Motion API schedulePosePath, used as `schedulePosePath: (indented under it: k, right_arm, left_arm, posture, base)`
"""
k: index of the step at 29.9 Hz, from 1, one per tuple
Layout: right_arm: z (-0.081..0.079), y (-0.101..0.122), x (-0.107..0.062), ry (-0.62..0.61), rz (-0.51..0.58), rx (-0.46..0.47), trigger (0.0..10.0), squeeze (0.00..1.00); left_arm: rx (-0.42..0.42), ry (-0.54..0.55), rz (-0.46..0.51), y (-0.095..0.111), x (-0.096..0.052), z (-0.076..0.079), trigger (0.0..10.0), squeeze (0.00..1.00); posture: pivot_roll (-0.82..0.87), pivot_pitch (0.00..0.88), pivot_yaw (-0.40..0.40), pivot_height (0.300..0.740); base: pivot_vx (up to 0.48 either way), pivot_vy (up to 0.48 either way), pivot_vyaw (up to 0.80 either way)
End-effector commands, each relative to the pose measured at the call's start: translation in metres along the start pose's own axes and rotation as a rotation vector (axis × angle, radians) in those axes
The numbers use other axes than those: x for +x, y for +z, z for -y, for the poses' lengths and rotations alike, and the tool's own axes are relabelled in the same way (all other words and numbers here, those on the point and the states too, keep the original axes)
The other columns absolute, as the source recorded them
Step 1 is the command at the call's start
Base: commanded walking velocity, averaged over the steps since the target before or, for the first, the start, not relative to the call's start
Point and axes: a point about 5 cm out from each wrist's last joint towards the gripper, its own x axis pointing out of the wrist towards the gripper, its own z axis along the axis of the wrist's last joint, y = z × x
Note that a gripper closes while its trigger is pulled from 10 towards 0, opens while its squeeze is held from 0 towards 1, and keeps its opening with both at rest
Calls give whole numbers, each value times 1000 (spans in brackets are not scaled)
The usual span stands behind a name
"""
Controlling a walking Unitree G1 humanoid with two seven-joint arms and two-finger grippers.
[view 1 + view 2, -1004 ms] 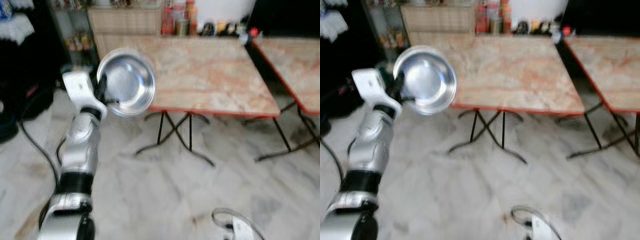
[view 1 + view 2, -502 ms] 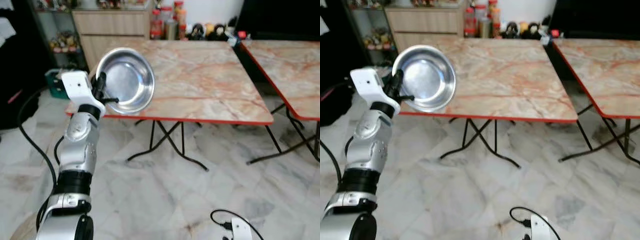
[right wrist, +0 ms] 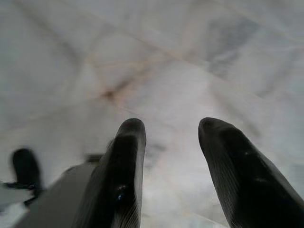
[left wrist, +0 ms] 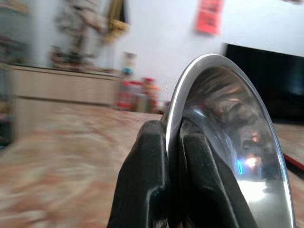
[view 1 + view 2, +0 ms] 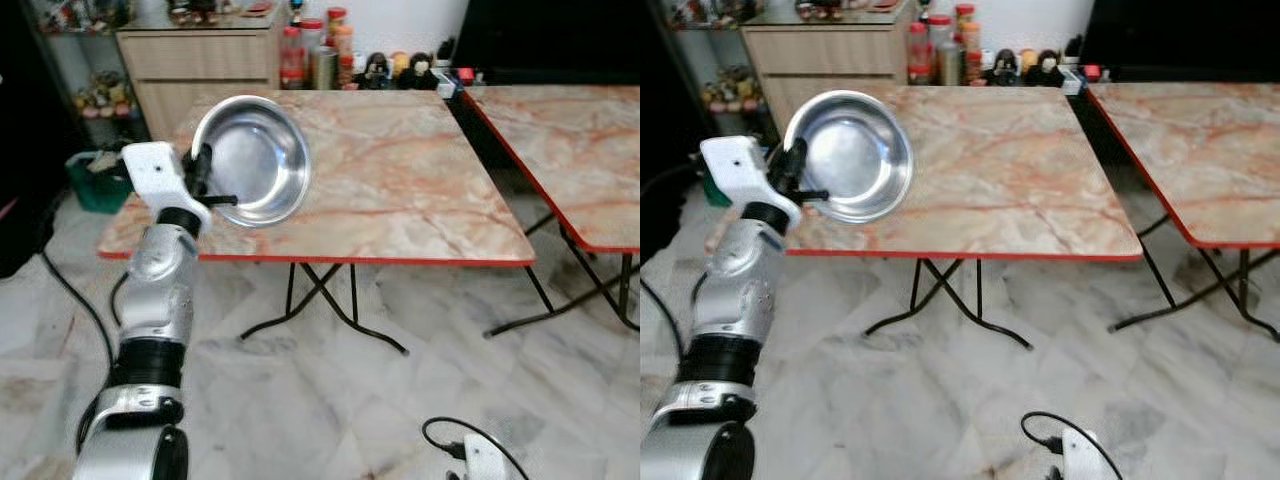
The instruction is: Setting the table
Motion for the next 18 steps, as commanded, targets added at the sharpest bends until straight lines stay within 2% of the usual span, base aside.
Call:
schedulePosePath:
  k: [1,18]
  right_arm:
    - [-7,7,1,14,27,6,10000,0]
    - [-7,6,1,15,27,-1,10000,0]
  left_arm:
    - [20,34,32,12,1,-13,10000,0]
    - [13,17,29,11,2,-9,10000,0]
  posture:
    - [51,0,-27,740]
    - [52,0,-23,740]
  base:
    - [311,0,0]
    - [309,0,0]
